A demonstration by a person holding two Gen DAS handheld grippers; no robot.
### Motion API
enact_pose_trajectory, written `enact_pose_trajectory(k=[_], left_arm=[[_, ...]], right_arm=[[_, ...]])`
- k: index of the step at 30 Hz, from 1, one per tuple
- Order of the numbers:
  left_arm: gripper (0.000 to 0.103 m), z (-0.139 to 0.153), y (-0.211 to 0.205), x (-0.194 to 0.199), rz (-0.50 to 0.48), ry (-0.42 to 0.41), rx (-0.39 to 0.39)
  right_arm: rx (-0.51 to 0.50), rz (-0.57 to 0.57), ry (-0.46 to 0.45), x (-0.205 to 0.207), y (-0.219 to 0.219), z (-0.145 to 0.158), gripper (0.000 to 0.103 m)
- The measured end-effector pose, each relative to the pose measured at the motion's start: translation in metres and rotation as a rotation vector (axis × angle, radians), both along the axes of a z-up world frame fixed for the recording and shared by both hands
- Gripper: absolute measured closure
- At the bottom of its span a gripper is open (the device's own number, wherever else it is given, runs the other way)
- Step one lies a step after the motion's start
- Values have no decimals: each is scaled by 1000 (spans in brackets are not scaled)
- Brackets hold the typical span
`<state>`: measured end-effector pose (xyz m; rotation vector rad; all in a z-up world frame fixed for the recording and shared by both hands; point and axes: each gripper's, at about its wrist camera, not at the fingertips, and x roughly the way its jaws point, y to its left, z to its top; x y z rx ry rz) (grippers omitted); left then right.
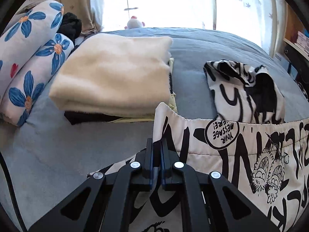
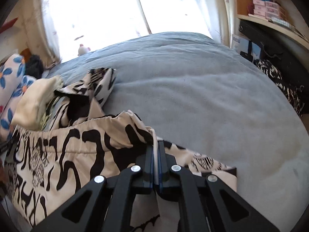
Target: Fold large clothes
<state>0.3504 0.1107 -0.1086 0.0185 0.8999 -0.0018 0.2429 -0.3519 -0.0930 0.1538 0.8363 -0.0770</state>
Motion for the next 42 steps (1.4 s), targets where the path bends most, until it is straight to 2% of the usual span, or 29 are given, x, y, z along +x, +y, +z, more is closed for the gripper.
enact_pose_trajectory(k=[5, 7, 9, 10, 11, 12, 13, 15, 17, 20, 21, 22, 24, 26, 29, 31, 33, 35, 37, 38, 39, 40, 42], left_arm=[[99, -55, -10, 20, 15, 76, 36], [98, -70, -11, 21, 21, 84, 17], [95, -72, -8, 20, 26, 73, 2], [91, -72, -6, 20, 30, 75, -7], [88, -70, -4, 20, 37, 75, -14], [76, -67, -1, 19, 53, 78, -18], [66, -63, 4, 18, 79, 79, -19], [62, -53, 14, 11, 110, 72, -45], [62, -40, 20, 2, 121, 37, -74], [62, -18, 16, -16, 111, -41, -89], [68, -14, 10, -19, 92, -56, -89], [80, -11, 4, -21, 72, -62, -90], [89, -11, -15, -20, 29, -52, -78], [89, -19, -30, -14, 26, -32, -61], [89, -41, -34, -2, 53, 16, -68], [90, -54, -27, 3, 71, 36, -47], [91, -59, -13, 5, 64, 29, -89], [92, -62, 1, 8, 72, 32, -97], [93, -66, 15, 11, 62, 46, -156], [93, -67, 19, 11, 53, 47, -179], [93, -67, 20, 11, 48, 45, -184], [93, -68, 20, 11, 42, 42, -184], [93, -69, 17, 10, 38, 36, -171]], right_arm=[[-23, -37, 148, 36, 7, -60, 99], [-29, -53, 142, 36, 8, -68, 97], [-18, -60, 141, 36, 8, -68, 94], [-10, -61, 144, 36, 6, -66, 92], [-5, -64, 150, 35, 4, -65, 85], [1, -76, 158, 33, 0, -62, 77], [14, -94, 170, 33, -3, -58, 75], [51, -141, 172, 29, -10, -49, 73], [80, -164, 128, 20, -6, -35, 73], [76, -82, 57, 9, 25, -14, 73], [74, -44, 41, 8, 38, -10, 73], [70, -2, 34, 9, 55, -6, 73], [58, 75, 40, 13, 87, -6, 73], [43, 135, 45, 19, 118, -13, 73], [-21, 156, 79, 28, 141, -35, 73], [-49, 128, 68, 30, 130, -44, 74], [-29, 86, 61, 27, 106, -48, 76], [-57, -11, 68, 26, 75, -49, 76], [-62, -88, 86, 21, 34, -55, 76], [-29, -87, 87, 19, 18, -57, 93], [-3, -85, 89, 15, 5, -59, 103], [64, -66, 71, 10, -10, -60, 103], [94, -68, 54, 6, -19, -58, 103]])
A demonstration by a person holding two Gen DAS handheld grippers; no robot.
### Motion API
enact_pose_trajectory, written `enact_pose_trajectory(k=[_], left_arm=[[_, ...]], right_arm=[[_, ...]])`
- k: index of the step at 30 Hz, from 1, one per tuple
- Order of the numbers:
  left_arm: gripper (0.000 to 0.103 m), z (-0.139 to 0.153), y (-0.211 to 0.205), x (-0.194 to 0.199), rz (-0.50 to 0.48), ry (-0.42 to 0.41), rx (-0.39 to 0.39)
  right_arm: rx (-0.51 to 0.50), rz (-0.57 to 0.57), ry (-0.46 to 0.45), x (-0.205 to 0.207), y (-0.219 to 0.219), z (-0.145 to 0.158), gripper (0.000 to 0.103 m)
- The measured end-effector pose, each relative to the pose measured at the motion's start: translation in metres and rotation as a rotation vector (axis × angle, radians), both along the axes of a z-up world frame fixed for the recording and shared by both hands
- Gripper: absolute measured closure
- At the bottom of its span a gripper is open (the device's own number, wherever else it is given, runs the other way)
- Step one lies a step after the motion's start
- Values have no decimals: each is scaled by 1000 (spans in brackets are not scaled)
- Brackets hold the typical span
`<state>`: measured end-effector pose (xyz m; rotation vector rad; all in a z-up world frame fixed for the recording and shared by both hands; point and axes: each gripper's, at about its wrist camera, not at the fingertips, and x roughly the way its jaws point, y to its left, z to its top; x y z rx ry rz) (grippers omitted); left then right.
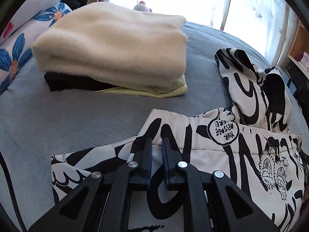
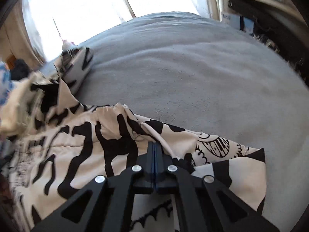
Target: Fold large clothes
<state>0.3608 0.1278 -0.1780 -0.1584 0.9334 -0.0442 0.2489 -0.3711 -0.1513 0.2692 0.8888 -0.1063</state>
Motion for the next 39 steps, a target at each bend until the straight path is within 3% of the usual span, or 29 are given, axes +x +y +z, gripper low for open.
enact_pose_trajectory(k=[4, 8, 12, 16, 19, 22, 25, 28, 32, 35, 37, 39], left_arm=[[93, 2, 1, 1, 1, 7, -10], [93, 19, -2, -8, -8, 19, 36], [80, 47, -6, -30, -12, 26, 65], [70, 78, -26, -67, -52, 30, 111], [54, 98, -53, -106, -115, 5, 88], [54, 106, -85, -140, -181, -18, 19], [54, 99, -120, -154, -219, 3, -42], [54, 73, -145, -159, -212, 56, -70], [54, 29, -150, -152, -169, 159, -22], [54, 25, -131, -155, -123, 139, 15], [54, 24, -113, -157, -59, 133, 111], [60, 21, -85, -160, -44, 131, 107]], right_arm=[[40, 7, -9, -2, -4, 2, 103], [35, 26, -4, -10, 2, 18, 103], [23, 45, 7, -30, 20, 44, 100], [12, 96, 37, -57, 58, 64, 100], [13, 184, 25, -82, 101, 75, 100], [43, 284, 6, -100, 148, 81, 100], [104, 349, -8, -105, 185, 76, 100], [130, 361, 28, -99, 206, 56, 99], [165, 330, 127, -91, 195, 16, 103], [240, 317, 102, -101, 165, 11, 103], [161, 279, 75, -111, 148, 18, 103], [-4, 205, 81, -120, 126, 21, 102]])
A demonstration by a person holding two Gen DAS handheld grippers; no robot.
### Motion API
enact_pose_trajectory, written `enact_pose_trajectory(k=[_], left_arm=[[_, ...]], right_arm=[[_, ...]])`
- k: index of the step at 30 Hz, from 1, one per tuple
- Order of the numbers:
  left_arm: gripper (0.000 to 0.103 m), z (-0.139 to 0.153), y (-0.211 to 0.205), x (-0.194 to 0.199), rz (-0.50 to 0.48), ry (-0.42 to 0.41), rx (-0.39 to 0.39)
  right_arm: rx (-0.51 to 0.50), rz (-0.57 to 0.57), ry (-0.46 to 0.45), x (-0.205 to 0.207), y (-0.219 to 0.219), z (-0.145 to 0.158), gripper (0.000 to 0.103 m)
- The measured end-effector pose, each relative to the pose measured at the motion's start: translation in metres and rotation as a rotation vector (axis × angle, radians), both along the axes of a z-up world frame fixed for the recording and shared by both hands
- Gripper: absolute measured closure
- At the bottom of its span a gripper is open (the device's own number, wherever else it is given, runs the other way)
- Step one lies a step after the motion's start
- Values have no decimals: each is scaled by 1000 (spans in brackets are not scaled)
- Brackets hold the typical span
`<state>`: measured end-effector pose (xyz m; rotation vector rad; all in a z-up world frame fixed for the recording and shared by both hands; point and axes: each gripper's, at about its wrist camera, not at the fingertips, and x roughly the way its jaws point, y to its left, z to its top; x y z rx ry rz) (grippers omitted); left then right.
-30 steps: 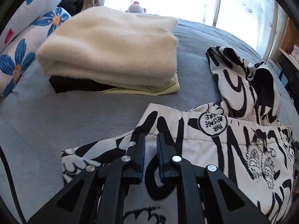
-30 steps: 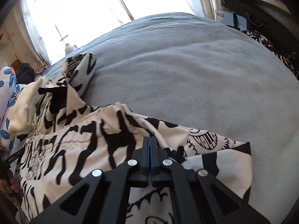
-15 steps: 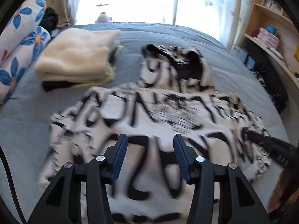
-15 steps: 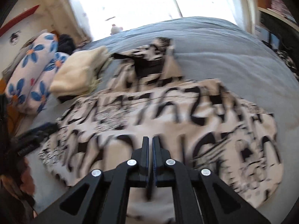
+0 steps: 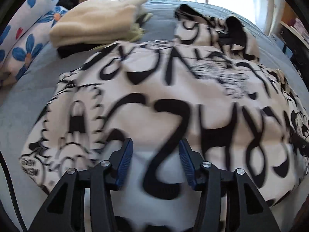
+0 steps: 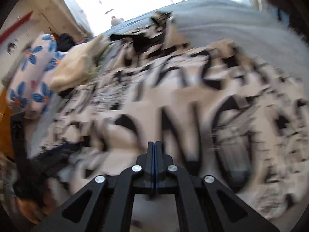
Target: Fold large clothes
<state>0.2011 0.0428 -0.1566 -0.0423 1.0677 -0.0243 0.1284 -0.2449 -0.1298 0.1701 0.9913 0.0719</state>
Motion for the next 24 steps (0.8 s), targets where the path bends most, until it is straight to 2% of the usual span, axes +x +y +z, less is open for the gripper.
enact_pose_trajectory(k=[1, 3, 5, 7, 9, 11, 13, 16, 19, 23, 24], left_arm=[[72, 1, 12, -4, -1, -9, -14], [72, 3, 33, -11, 29, -17, 58], [72, 3, 55, -16, 59, -24, 88], [72, 6, 79, -22, 81, -29, 56], [73, 11, 93, -28, 97, -49, 53], [73, 14, 102, -28, 112, -59, 77], [73, 12, 108, -28, 118, -53, 61], [73, 9, 104, -26, 116, -48, 88], [72, 10, 99, -25, 112, -44, 112], [68, 16, 101, -24, 121, -26, 71], [64, 19, 102, -25, 123, -22, 61]], right_arm=[[-38, -22, -5, -4, -12, 0, 102], [-105, -85, 14, -14, -45, -5, 101], [-163, -171, 40, -26, -82, -10, 101], [-75, -197, 19, -40, -117, -8, 103], [-94, -242, -7, -51, -135, 1, 103], [-127, -262, -17, -55, -140, 8, 103], [-125, -265, -5, -55, -141, 5, 103], [-182, -256, 10, -51, -138, 2, 103], [-191, -258, 17, -47, -133, 2, 101], [-181, -265, 30, -47, -132, 4, 100], [-175, -267, 33, -47, -131, 5, 100]])
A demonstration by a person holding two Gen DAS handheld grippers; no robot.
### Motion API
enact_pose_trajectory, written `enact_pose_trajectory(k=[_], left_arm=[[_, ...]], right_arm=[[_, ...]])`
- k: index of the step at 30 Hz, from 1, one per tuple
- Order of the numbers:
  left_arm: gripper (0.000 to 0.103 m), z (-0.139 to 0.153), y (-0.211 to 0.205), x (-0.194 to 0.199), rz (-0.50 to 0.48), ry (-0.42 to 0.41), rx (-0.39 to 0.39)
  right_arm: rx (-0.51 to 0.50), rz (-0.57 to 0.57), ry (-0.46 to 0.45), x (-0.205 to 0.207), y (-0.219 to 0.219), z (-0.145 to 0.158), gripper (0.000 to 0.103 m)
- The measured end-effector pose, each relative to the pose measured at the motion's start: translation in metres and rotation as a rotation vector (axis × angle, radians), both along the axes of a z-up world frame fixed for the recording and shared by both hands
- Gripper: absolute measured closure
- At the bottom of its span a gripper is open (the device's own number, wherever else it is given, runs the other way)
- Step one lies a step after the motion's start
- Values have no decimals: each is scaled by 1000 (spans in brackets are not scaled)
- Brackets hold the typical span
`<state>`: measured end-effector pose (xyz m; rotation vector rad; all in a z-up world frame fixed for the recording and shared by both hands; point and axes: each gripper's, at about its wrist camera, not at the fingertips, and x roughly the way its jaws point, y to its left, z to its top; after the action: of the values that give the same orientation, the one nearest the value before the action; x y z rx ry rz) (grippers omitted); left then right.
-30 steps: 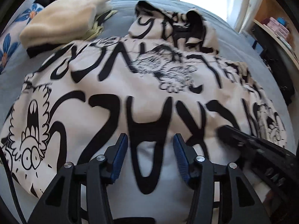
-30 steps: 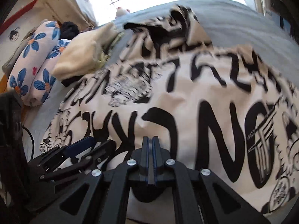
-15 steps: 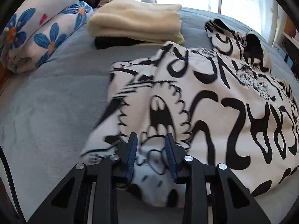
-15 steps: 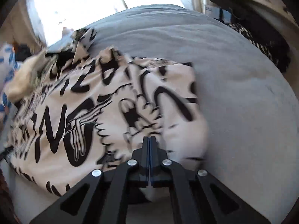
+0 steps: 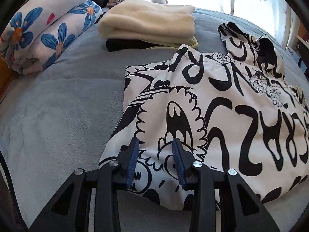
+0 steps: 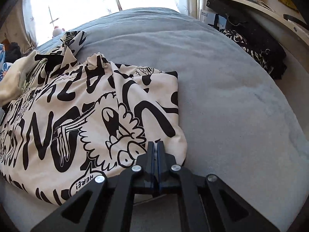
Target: Fold large clothes
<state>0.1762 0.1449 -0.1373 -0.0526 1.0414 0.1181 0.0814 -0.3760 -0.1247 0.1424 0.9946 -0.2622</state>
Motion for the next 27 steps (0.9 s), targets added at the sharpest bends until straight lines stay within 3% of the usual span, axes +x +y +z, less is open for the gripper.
enact_pose_trajectory(k=[4, 6, 17, 27], left_arm=[[43, 14, -1, -7, 0, -17, 6], [40, 21, -3, -12, -7, -30, 18], [38, 63, -3, -18, -69, -60, 14], [35, 96, -19, 9, -136, -81, 63]], right_arm=[[37, 2, 4, -5, 4, 9, 99], [54, 14, 2, -8, 9, 15, 99], [114, 126, -27, -6, 53, 55, 99], [131, 230, -63, 22, 81, 94, 98]])
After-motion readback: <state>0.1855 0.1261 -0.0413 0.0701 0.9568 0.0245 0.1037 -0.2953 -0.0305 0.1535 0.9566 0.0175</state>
